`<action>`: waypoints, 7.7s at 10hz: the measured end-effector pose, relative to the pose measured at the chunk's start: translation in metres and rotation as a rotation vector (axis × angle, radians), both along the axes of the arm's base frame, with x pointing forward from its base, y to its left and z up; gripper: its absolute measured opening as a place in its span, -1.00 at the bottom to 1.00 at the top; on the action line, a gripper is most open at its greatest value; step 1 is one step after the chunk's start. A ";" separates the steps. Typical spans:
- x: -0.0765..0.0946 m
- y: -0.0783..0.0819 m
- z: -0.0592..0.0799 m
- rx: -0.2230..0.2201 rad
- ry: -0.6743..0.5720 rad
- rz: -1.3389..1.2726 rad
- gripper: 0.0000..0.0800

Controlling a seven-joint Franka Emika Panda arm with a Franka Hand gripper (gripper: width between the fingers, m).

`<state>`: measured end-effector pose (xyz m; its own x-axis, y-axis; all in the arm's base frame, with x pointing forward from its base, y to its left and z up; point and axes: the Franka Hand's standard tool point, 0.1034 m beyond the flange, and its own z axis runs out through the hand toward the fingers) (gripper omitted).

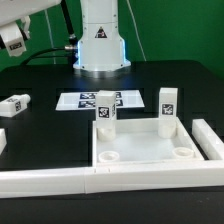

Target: Assemble square table

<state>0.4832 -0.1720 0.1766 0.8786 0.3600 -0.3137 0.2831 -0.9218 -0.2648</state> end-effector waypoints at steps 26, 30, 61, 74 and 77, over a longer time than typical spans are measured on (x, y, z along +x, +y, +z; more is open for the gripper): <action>0.162 0.256 -0.070 -0.105 -0.811 -0.559 -0.32; 0.147 0.271 -0.087 -0.105 -0.778 -0.579 -0.32; 0.143 0.289 -0.115 -0.124 -0.904 -0.545 0.62; 0.151 0.282 -0.102 -0.185 -0.435 -0.600 0.62; 0.151 0.282 -0.102 -0.199 -0.419 -0.712 -0.20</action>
Offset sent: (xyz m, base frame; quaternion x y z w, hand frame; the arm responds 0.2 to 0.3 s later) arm 0.0693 0.0920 -0.0053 -0.0258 0.1379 0.1119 0.9838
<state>0.6341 0.1099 0.0741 0.9324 -0.3504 0.0889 -0.3438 -0.9355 -0.0816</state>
